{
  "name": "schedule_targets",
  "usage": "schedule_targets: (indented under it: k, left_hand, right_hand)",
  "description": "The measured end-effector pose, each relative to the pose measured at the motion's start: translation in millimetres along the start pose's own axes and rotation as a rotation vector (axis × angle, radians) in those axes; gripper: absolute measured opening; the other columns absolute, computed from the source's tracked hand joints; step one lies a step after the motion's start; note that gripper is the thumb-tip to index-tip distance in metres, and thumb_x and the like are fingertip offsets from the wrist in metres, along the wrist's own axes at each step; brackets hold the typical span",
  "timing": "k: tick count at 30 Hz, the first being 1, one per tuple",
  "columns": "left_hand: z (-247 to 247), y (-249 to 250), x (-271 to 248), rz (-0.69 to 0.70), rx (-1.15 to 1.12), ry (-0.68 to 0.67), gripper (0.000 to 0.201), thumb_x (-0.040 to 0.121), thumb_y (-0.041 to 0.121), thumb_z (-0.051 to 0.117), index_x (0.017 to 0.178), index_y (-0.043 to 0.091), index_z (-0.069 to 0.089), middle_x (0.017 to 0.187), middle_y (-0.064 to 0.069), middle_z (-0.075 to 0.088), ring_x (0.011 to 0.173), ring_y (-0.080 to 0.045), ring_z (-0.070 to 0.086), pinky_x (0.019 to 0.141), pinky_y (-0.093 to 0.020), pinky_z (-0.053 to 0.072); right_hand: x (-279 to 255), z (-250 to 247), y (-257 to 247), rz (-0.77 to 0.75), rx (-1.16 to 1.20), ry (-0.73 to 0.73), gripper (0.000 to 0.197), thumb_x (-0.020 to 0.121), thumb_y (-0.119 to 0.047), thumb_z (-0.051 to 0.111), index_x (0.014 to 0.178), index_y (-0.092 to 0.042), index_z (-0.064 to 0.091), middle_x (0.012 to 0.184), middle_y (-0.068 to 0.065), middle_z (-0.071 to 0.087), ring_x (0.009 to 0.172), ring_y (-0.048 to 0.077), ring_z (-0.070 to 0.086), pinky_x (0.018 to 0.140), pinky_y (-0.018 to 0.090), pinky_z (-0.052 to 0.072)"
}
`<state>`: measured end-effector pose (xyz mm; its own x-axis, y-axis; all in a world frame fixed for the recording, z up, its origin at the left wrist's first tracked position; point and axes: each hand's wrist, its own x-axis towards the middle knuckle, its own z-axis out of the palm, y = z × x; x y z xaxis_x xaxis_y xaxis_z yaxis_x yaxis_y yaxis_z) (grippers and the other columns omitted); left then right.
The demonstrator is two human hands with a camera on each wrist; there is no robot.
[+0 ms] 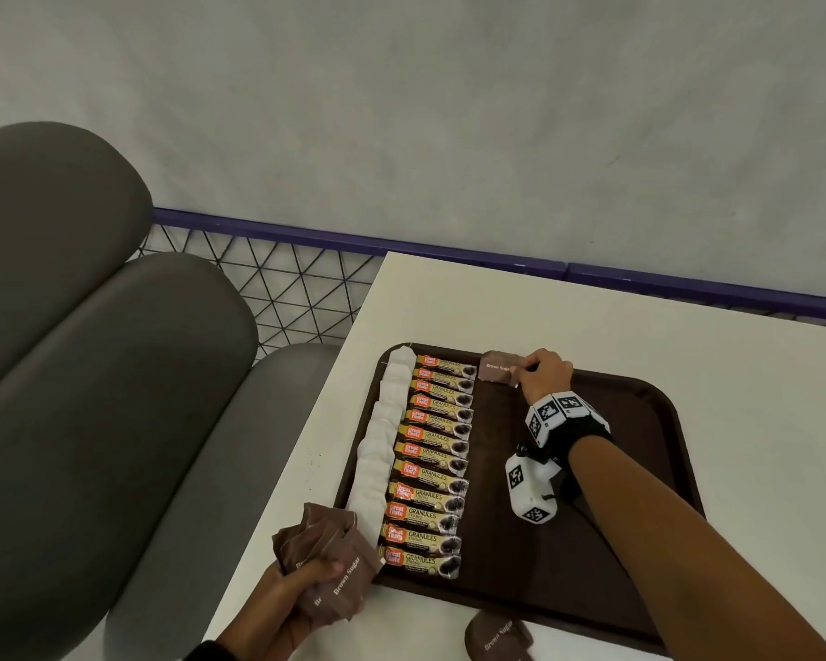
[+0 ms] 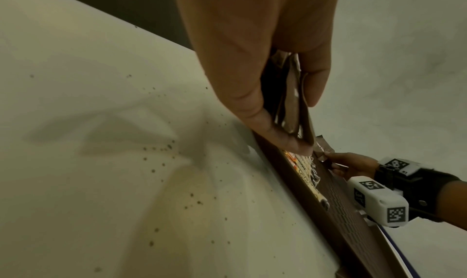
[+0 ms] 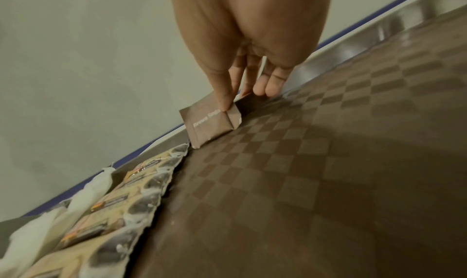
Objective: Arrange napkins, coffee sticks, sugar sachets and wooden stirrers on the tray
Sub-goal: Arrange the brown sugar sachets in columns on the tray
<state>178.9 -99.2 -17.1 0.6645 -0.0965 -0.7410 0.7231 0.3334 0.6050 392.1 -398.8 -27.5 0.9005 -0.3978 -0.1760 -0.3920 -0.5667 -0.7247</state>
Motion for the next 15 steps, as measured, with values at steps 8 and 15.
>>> schedule_targets:
  k: [8,15]
  left_hand:
    - [2.5,5.3,-4.8,0.054,0.053,-0.031,0.086,0.02,0.003,0.092,0.1,0.003,0.061,0.072,-0.02,0.071,0.07,-0.036,0.064,0.043,-0.033,0.054]
    - [2.7,4.3,-4.0,0.036,0.032,0.0,0.051,0.055,-0.008,0.071,0.105,-0.002,0.059,0.087,-0.022,0.066,0.076,-0.037,0.062,0.045,-0.033,0.056]
  right_hand:
    - [-1.7,-4.2,8.0,0.016,-0.031,0.02,0.016,0.085,-0.012,0.063,0.092,0.003,0.064,0.11,0.02,0.057,0.12,0.033,0.035,0.089,0.037,0.037]
    - [0.6,1.0,9.1,0.017,-0.027,0.06,0.015,0.084,-0.012,0.064,0.089,0.002,0.065,0.109,0.02,0.058,0.117,0.034,0.038,0.092,0.039,0.038]
